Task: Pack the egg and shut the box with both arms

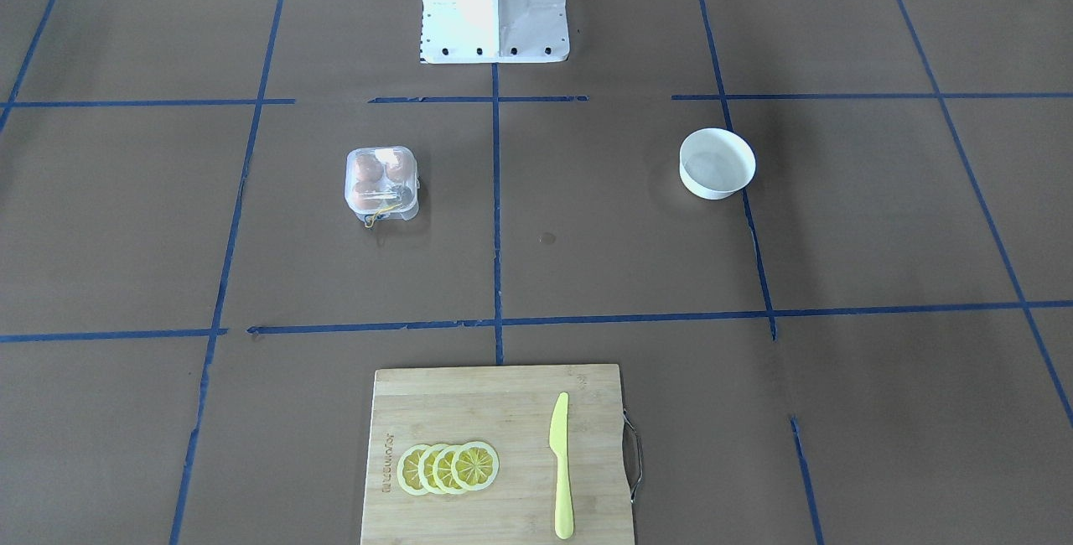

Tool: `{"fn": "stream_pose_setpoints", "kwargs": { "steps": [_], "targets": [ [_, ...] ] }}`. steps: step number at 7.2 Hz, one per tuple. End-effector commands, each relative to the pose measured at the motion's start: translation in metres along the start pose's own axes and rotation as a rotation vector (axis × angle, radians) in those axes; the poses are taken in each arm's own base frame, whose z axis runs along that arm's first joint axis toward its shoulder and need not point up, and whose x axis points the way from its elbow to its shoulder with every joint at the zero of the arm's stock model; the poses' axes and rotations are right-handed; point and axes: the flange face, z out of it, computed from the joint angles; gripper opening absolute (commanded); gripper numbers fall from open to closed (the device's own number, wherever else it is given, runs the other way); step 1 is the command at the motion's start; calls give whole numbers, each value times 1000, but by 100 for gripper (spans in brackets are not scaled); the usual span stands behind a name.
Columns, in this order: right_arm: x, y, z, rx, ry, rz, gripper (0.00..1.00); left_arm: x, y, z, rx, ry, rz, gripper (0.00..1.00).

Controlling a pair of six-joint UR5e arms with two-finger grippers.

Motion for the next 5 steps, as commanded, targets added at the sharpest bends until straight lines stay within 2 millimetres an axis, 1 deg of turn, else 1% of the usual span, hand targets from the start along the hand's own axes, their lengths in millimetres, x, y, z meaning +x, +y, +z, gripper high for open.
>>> {"fn": "stream_pose_setpoints", "kwargs": {
  "steps": [1,3,5],
  "targets": [
    [-5,1,6,-17,23,-23,100,1,-1,-3,7,-7,5,100],
    [-7,-2,6,-11,31,-30,100,0,0,-1,7,4,1,100],
    [-7,-3,6,-11,31,-32,100,-1,6,1,1,6,-6,100]
  ]
}}
